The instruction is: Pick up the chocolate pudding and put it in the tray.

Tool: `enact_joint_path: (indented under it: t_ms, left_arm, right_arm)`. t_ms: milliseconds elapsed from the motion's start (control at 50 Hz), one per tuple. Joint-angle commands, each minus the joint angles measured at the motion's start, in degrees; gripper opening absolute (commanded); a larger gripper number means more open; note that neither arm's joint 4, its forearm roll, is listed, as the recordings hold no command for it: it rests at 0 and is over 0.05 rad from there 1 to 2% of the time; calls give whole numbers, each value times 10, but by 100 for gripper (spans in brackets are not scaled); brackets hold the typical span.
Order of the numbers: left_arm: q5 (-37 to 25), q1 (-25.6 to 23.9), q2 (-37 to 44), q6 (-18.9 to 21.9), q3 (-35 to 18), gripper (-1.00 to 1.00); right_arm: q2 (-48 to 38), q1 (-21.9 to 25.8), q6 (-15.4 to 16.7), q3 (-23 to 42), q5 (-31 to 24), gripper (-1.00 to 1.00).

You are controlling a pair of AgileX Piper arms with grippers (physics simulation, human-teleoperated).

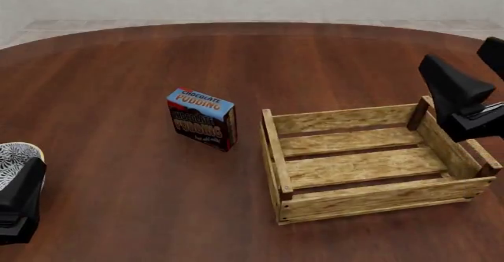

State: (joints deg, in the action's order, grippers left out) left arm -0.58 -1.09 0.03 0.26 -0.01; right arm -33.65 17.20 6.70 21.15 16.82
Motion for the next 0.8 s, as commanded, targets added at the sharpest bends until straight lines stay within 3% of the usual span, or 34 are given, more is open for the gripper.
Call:
enact_joint_path:
  t_ms: [20,240,380,400,420,800]
  left_arm:
    - [2,0,0,0,0,100]
    - [2,0,0,0,0,100]
    - [2,1,1,-3,0,100]
    - [2,1,1,-4,0,100]
    - [2,1,1,-4,0,100]
    - [2,3,1,-6,0,100]
  right_arm:
    - [-79,28,1,64,-6,100]
    - [-122,68,37,121,-30,100]
    - [-168,67,37,160,-45,100]
    - [-175,66,40,165,-47,100]
    - [-186,59,62,167,-43,100]
    - [-267,85,26,257,-91,100]
